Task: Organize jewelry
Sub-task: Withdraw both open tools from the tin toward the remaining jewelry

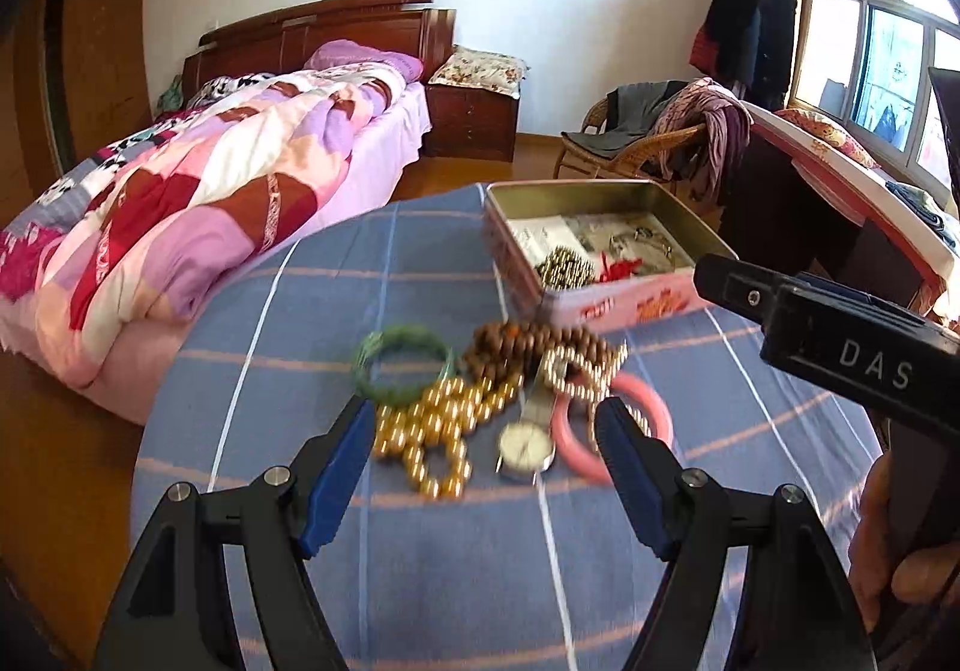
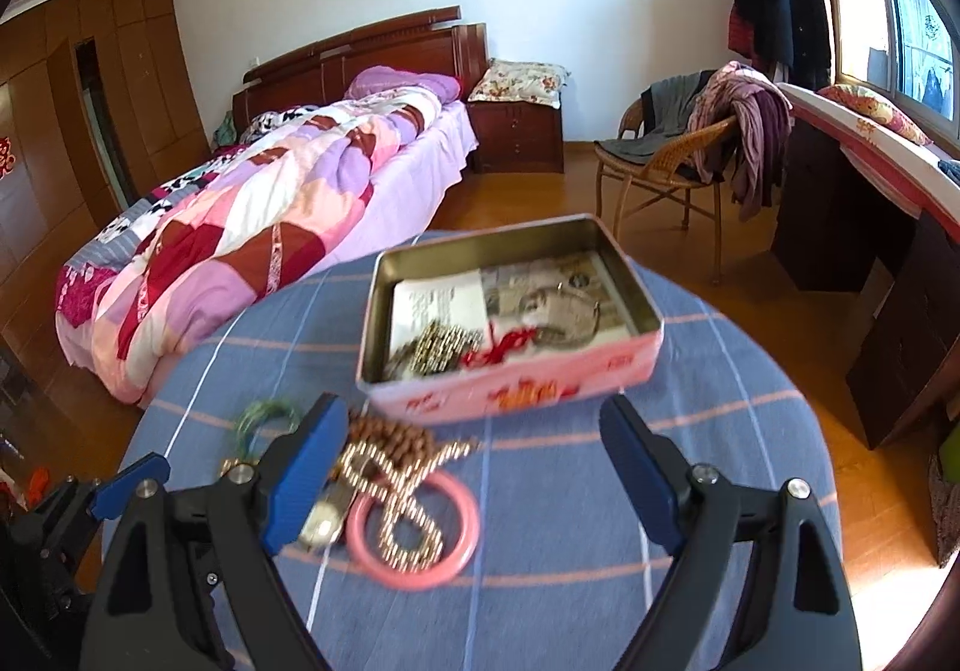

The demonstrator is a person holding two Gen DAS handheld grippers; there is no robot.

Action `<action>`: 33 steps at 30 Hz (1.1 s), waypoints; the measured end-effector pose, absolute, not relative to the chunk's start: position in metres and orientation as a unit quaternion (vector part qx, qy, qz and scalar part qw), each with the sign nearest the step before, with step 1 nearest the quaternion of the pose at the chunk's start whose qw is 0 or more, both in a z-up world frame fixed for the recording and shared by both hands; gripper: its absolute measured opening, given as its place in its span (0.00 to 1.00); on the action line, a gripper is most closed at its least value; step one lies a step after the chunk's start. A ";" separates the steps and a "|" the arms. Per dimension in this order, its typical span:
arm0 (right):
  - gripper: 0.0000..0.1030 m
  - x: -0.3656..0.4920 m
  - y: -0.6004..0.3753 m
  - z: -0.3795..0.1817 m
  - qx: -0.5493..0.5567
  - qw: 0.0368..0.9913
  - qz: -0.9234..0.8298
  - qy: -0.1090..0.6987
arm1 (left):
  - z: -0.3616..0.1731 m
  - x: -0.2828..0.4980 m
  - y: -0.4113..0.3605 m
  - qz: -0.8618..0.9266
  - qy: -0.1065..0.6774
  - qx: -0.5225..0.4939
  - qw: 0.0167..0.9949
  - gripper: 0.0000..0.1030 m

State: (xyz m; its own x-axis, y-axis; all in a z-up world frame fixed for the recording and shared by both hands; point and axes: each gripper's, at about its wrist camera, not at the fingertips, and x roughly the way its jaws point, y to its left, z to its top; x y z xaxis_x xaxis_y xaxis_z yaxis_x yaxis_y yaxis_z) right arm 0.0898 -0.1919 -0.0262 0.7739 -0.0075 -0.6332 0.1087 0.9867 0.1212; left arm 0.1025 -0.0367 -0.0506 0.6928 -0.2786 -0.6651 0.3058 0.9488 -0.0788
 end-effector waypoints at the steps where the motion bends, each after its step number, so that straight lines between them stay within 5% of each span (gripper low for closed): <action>1: 0.86 0.085 -0.190 -0.028 0.074 0.939 -0.031 0.336 | -0.050 0.099 -0.035 -0.158 0.358 0.019 0.920 0.73; 24: 0.82 0.035 -0.156 -0.045 0.045 0.933 -0.030 0.356 | -0.063 0.052 0.000 -0.133 0.353 0.012 0.926 0.73; 28: 0.62 0.033 -0.157 -0.049 0.045 0.932 -0.033 0.357 | -0.069 0.053 0.004 -0.113 0.360 0.024 0.926 0.73; 33: 0.57 0.030 -0.175 -0.065 0.078 0.921 -0.039 0.379 | -0.072 0.058 0.005 -0.088 0.366 0.038 0.926 0.73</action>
State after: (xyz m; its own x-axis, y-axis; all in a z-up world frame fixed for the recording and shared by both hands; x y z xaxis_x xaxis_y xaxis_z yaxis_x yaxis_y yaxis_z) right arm 0.0302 -0.1749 -0.0645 0.7093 -0.0122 -0.7048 0.1308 0.9848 0.1146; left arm 0.0580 0.0047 -0.0723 0.7163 -0.1362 -0.6844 0.1914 0.9815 0.0050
